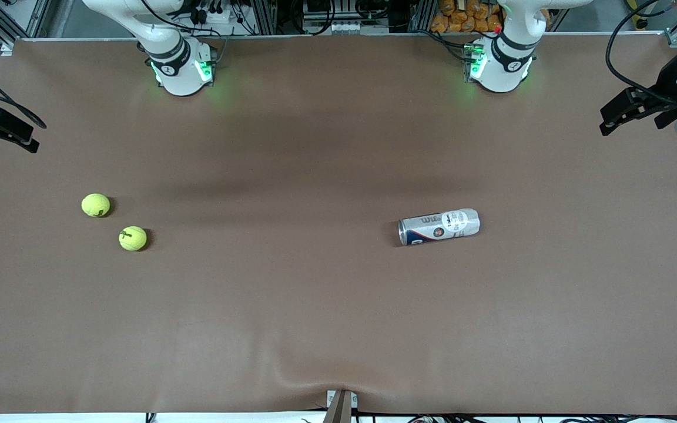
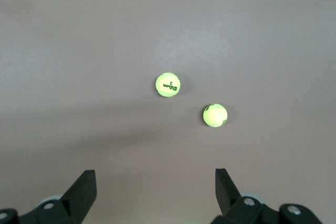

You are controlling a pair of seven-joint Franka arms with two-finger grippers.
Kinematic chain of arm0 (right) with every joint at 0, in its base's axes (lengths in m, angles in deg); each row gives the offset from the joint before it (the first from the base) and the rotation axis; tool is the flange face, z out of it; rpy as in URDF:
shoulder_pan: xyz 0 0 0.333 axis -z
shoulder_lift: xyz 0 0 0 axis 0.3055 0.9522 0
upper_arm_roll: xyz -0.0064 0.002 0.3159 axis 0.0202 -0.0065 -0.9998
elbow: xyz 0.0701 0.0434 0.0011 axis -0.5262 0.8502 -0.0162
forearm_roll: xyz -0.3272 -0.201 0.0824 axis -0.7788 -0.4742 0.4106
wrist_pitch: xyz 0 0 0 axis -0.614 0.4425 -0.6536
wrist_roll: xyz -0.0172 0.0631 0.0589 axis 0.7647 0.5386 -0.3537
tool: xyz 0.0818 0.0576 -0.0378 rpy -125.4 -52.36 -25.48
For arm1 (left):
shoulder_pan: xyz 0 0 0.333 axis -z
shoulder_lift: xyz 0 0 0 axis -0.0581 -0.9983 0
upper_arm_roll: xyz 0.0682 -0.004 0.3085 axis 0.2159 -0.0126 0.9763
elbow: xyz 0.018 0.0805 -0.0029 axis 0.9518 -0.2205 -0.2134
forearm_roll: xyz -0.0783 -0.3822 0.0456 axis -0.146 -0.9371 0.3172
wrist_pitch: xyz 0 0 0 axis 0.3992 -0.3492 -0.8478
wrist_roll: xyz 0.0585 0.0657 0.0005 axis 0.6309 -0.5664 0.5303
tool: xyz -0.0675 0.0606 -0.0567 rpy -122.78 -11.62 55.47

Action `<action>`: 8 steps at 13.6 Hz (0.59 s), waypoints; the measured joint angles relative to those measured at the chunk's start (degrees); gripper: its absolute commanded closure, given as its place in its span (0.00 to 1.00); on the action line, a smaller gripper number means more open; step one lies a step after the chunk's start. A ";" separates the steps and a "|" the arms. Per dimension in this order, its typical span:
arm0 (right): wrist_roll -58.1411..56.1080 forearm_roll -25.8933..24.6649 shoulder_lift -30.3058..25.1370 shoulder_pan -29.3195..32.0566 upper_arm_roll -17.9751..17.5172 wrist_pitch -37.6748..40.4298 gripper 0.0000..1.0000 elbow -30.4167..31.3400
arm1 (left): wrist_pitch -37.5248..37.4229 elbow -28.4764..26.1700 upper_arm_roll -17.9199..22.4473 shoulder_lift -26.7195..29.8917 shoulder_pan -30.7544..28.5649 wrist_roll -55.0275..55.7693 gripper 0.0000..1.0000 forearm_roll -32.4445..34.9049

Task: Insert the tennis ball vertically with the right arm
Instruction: 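Move the left gripper from rest toward the lying white tennis can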

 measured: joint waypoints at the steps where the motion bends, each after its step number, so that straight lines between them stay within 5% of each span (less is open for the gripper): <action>1: 0.00 0.00 0.00 0.00 0.00 0.02 0.00 0.00 | 0.00 0.00 -0.37 -0.02 0.03 -0.07 0.00 -0.02; 8: -0.02 0.00 -0.01 -0.01 -0.05 0.08 0.00 0.00 | 0.06 0.07 -1.54 -0.03 0.12 -0.08 0.00 -0.02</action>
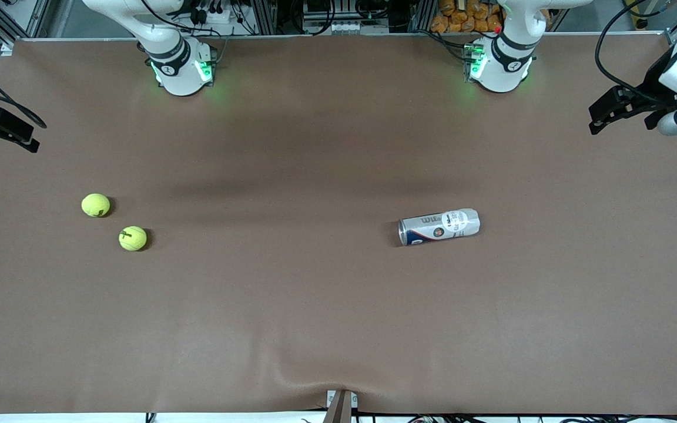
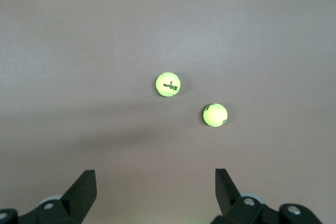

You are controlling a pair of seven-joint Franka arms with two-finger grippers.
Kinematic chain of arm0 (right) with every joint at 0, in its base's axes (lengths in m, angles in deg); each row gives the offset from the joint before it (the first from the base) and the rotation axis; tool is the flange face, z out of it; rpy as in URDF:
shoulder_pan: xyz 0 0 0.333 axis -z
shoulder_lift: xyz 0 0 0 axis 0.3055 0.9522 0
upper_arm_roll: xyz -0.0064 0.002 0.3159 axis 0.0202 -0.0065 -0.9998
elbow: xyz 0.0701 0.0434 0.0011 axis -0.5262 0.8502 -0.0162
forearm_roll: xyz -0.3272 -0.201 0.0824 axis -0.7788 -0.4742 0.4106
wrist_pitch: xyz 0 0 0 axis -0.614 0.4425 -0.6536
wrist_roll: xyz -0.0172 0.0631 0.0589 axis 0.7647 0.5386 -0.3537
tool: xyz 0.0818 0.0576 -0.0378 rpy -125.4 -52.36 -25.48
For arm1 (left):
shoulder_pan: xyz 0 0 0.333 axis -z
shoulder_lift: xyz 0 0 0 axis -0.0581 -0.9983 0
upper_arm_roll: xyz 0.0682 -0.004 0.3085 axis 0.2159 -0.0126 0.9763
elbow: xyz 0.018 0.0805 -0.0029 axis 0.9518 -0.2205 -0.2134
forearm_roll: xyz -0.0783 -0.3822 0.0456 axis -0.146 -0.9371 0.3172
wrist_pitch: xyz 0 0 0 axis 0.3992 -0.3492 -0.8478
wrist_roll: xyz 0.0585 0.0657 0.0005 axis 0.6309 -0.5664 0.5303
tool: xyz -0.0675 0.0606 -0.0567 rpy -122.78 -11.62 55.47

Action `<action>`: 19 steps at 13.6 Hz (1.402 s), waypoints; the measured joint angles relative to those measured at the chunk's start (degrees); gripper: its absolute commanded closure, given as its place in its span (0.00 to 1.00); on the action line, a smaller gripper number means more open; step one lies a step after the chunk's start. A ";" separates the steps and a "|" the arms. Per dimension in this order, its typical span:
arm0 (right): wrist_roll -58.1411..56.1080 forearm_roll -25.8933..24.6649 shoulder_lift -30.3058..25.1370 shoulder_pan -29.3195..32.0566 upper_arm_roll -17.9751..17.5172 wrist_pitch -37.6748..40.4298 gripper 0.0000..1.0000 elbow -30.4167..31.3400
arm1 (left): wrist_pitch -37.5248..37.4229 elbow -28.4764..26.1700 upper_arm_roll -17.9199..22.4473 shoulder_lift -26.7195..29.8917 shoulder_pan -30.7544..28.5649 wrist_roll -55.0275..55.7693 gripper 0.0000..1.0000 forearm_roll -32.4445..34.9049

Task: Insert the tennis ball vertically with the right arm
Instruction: 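Move the left gripper from rest toward the lying white tennis can, then lower the left gripper over the white-and-blue tennis can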

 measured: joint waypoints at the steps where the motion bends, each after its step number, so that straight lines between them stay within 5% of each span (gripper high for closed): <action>1: 0.00 0.00 0.00 0.00 0.00 0.00 0.00 0.00 | 0.19 0.05 0.00 0.00 -0.02 0.00 0.00 0.00; 13: 0.00 0.00 -0.01 0.00 0.00 0.20 0.00 0.00 | 2.88 0.12 -0.32 -2.20 0.03 0.00 0.00 0.00; 19: 0.00 0.04 -0.01 0.02 0.04 0.27 0.00 0.00 | 3.15 0.18 -5.15 -6.37 0.31 0.13 0.00 0.02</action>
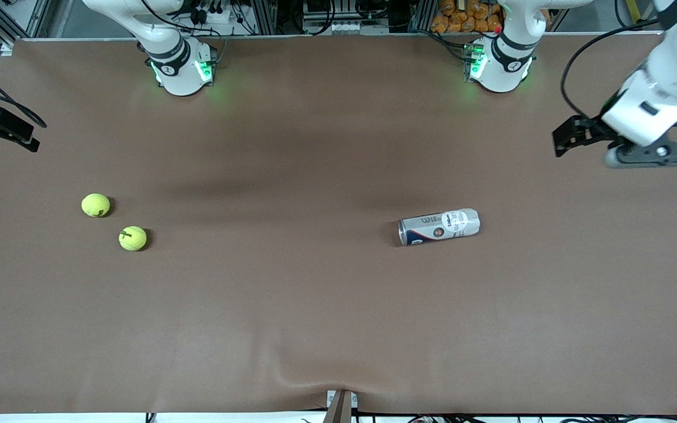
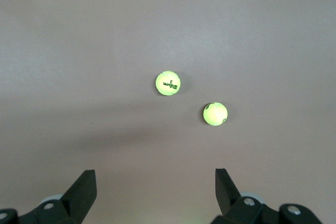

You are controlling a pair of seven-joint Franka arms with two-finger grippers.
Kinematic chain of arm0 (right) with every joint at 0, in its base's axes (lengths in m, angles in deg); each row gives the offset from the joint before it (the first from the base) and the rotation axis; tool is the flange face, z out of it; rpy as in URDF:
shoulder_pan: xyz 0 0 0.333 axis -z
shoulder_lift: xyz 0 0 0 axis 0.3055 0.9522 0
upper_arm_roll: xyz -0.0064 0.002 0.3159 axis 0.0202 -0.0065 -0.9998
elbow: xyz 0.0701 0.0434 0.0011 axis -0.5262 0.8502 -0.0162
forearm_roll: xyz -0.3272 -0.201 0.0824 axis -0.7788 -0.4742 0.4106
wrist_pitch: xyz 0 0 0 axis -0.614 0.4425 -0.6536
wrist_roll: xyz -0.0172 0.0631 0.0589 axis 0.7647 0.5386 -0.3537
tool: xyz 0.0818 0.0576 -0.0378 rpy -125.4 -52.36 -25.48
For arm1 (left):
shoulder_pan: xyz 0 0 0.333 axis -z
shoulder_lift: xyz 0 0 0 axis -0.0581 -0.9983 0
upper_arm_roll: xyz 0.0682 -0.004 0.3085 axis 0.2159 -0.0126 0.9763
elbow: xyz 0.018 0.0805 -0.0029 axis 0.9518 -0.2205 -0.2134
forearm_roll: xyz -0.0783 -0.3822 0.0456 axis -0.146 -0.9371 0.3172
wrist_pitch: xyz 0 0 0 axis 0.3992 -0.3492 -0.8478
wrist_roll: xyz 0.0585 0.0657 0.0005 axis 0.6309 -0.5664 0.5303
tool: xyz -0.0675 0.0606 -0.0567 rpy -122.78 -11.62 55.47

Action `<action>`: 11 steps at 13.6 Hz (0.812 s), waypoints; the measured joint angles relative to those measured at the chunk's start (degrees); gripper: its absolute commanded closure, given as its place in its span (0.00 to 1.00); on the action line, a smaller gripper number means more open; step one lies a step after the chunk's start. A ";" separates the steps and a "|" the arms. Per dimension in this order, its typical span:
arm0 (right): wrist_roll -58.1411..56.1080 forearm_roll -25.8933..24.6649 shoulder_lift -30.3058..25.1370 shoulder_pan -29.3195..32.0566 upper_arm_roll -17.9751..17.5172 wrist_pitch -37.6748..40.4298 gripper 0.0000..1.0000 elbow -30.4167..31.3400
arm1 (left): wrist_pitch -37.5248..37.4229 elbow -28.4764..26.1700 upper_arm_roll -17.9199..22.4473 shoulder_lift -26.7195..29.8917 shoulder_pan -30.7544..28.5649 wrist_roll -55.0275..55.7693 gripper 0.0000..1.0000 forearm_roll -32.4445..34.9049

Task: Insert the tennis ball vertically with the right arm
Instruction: 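Lower the left gripper over the white-and-blue tennis can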

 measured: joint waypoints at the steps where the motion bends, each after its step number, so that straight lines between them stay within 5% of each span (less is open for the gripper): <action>1: 0.00 0.00 0.00 0.00 0.00 0.00 0.00 0.00 | 0.07 0.02 -0.52 -0.73 0.15 0.03 0.00 0.00; 11: 0.00 0.00 0.00 0.01 0.03 0.13 0.00 0.00 | 0.32 0.25 -1.31 -8.99 6.65 -0.58 0.00 1.55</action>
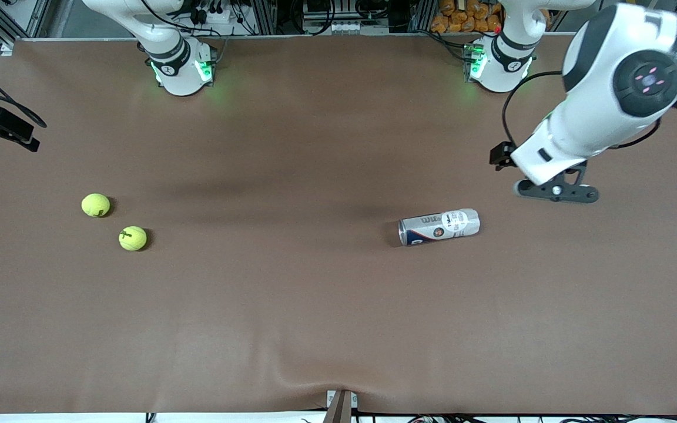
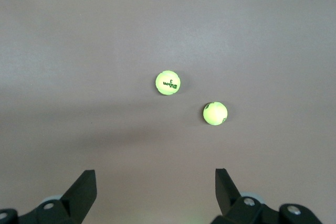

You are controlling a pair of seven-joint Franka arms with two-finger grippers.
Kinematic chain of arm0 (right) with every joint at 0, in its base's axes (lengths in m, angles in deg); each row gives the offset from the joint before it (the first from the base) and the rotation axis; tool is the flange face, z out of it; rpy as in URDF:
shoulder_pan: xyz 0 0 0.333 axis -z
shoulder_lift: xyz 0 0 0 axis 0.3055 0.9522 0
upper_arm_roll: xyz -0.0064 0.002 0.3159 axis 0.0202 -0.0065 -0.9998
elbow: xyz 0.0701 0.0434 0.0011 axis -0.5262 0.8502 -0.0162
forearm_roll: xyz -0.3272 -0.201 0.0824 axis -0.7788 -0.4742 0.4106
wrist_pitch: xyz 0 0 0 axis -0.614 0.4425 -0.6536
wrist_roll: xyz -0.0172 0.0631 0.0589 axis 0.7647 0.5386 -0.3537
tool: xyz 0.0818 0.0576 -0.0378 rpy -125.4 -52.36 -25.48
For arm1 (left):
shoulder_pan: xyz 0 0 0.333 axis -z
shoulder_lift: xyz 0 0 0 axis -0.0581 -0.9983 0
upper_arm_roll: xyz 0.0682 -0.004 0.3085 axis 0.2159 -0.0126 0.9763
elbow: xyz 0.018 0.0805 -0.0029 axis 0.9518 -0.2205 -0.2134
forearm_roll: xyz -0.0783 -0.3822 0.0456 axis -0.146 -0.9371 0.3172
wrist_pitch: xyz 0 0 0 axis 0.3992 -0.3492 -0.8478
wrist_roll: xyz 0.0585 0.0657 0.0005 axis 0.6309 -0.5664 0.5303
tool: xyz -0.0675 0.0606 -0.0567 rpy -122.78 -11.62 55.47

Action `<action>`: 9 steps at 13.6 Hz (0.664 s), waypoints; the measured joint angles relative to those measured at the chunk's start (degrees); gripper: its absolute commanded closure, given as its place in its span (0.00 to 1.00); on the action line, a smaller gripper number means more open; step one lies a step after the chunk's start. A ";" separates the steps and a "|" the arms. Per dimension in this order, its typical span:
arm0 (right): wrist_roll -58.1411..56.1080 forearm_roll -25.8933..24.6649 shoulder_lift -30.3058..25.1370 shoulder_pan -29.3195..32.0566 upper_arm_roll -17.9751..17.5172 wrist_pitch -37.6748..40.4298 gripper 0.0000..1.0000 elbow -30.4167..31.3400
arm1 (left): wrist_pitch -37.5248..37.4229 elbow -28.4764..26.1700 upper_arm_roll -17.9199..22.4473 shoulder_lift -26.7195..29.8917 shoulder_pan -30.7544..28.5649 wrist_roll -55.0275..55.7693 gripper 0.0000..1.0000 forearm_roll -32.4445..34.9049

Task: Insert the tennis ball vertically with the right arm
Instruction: 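Lower the left gripper over the white-and-blue tennis can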

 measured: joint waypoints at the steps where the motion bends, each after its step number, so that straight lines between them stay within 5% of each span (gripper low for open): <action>1: 0.00 0.00 0.00 0.00 0.00 0.07 0.00 0.00 | 0.08 0.37 -0.03 -1.08 0.88 -0.73 0.00 1.11; 9: 0.00 0.00 0.00 0.00 0.01 0.39 0.00 0.00 | 0.28 3.17 -0.11 -9.92 7.15 -4.80 0.00 5.95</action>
